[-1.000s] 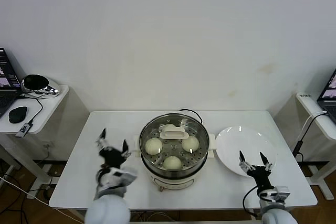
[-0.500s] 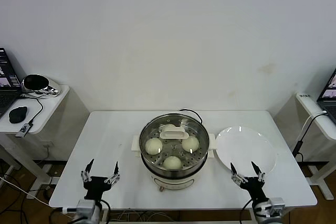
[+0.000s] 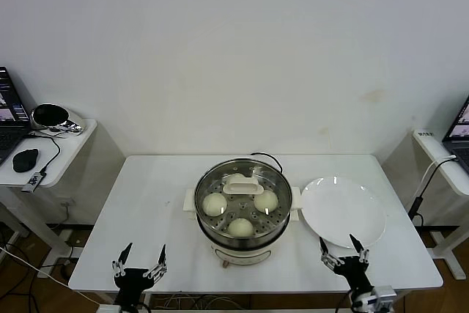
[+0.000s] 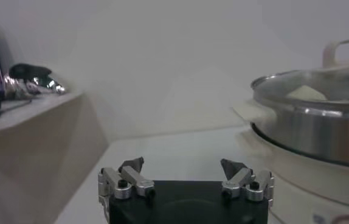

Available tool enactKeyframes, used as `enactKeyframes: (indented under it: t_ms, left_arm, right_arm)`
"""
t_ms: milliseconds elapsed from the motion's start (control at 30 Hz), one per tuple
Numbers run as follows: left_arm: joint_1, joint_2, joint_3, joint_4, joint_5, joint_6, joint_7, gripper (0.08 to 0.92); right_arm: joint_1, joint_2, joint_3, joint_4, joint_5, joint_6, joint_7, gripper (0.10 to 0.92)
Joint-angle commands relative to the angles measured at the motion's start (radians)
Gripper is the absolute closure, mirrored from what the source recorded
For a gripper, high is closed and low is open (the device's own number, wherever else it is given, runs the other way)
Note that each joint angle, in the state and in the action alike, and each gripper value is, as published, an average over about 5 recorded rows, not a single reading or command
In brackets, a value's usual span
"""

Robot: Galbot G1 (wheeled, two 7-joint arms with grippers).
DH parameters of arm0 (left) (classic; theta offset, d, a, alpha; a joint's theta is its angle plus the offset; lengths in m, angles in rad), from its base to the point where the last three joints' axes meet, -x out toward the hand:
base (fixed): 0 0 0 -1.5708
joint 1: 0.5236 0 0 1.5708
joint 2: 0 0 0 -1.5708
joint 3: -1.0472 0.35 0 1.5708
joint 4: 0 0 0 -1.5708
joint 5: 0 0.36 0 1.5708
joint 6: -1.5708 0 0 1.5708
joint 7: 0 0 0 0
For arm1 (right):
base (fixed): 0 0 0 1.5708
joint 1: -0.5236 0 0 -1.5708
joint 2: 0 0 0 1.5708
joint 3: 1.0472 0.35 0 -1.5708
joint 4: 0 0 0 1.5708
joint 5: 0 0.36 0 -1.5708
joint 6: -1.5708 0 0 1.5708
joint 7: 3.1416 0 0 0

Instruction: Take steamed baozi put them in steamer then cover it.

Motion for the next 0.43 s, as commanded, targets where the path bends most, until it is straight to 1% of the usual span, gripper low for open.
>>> enactKeyframes:
  t_ms: [33,233,433]
  left_arm:
    - [0.083,-0.015,-0.018,-0.049,0.010,-0.003,0.035,0.177]
    - [0.089,-0.010,-0.019,-0.070,0.021,0.025,0.049,0.177]
    - [0.090,-0.014,-0.024,-0.065,0.027,0.031,0.048,0.177]
  right_arm:
    - [-0.049,-0.005,-0.002,0.049,-0.047,-0.035,-0.004,0.203]
    - [-0.061,-0.003,0.005,0.055,-0.057,-0.035,-0.024,0.203]
    - [-0.068,-0.010,0.005,0.046,-0.059,-0.036,-0.036,0.203]
